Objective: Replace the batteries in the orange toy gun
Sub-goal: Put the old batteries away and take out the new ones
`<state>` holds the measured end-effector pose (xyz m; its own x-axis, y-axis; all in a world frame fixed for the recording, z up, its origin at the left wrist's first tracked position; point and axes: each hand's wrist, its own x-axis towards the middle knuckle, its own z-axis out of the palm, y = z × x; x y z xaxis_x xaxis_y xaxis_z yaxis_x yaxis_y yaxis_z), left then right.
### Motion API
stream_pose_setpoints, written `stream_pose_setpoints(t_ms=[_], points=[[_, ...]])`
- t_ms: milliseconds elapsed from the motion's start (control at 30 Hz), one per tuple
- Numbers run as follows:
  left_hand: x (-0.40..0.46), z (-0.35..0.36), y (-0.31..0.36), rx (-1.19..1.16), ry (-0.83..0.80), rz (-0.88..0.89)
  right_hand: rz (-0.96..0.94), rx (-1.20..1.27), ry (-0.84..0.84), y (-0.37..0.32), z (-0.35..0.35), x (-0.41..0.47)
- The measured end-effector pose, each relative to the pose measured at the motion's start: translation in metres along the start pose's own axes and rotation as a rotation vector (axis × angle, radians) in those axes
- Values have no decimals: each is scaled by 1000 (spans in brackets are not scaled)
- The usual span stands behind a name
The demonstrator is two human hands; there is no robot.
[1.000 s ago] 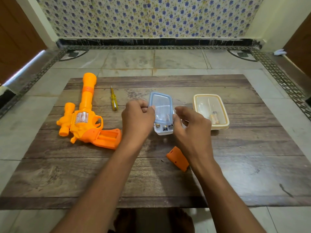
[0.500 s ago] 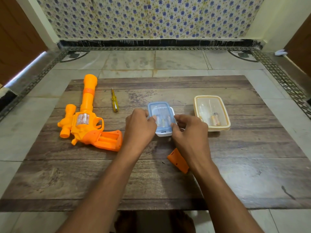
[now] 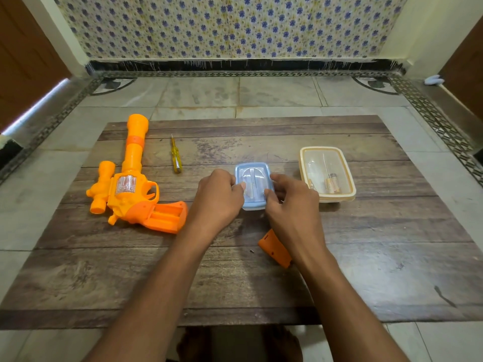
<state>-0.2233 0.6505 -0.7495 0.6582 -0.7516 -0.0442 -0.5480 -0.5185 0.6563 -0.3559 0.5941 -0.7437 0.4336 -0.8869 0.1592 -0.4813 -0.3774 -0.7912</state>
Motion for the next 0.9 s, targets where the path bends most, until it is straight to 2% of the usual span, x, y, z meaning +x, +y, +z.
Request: stream_pose_setpoints(t_ms=[133, 300, 500, 600, 733, 900], points=[[1, 1, 2, 30, -12, 23, 0, -36, -19, 2, 0, 2], [4, -5, -3, 134, -170, 148, 0, -48, -60, 4, 1, 4], [15, -19, -2, 105, -328, 110, 25, -54, -209, 8, 0, 9], [18, -20, 1, 139, -322, 126, 33, -65, -235, 6, 0, 9], [16, -24, 8, 168, -283, 48, 95, -74, -258, 1, 1, 12], [13, -20, 19, 198, -263, -1, 217, -27, -216, -1, 5, 16]])
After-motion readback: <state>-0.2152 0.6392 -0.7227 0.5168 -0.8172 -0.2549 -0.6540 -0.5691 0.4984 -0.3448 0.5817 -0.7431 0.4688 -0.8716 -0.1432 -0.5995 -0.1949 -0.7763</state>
